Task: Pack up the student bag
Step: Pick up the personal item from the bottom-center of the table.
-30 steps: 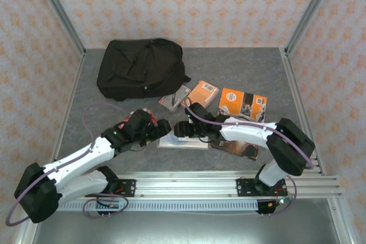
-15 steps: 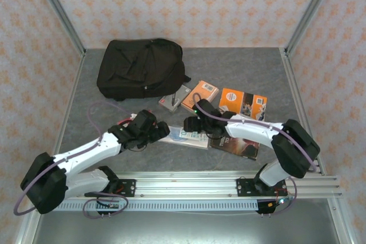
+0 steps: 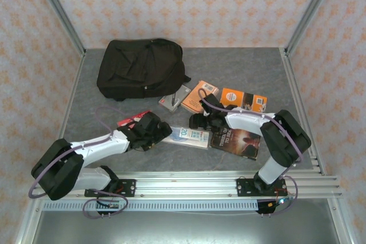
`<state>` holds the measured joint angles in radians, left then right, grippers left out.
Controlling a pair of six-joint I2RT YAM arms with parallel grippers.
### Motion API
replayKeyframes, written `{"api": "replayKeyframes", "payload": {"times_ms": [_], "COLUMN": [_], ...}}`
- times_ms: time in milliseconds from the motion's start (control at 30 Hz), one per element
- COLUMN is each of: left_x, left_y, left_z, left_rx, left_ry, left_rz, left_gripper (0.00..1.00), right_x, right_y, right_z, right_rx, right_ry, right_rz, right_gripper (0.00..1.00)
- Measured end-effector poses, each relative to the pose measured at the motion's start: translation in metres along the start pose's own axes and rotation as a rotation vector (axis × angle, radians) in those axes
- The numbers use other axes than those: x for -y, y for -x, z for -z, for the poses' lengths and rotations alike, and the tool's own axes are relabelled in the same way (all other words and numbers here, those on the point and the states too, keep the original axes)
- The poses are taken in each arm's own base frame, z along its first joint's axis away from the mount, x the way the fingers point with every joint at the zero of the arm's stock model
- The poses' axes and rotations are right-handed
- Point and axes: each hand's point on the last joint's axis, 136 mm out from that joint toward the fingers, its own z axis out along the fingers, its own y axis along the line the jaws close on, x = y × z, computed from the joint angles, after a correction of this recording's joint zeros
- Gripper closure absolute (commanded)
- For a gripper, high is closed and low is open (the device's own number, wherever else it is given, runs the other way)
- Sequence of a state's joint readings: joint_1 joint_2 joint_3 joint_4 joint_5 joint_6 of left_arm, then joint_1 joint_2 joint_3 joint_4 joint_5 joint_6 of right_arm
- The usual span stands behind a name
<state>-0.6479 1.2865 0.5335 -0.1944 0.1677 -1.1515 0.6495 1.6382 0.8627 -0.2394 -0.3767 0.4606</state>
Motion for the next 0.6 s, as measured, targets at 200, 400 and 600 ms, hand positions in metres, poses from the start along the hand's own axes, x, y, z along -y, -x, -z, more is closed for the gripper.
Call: {"api": "replayKeyframes", "payload": {"times_ms": [200,400,600], "left_x": [-0.001,-0.002,-0.001], "left_y": [0.002,0.004,0.005], "left_z": [-0.007,-0.010,-0.010], "left_rx": [-0.032,-0.088,-0.115], "left_ry": [0.098,0.165,0.173], "left_rz": [-0.002,0.013,0.024], "left_gripper": [0.07,0.08,0.08], "right_x": [-0.002,-0.017,-0.039], "right_y": [-0.001,-0.014,-0.041], "right_z": [0.001,0.000,-0.002], "right_rx": [-0.013,-0.051,-0.113], "right_ry": [0.020,0.065,0.103], "right_rz": [-0.005,0.026,0.080], "right_gripper": [0.25,0.26,0.26]}}
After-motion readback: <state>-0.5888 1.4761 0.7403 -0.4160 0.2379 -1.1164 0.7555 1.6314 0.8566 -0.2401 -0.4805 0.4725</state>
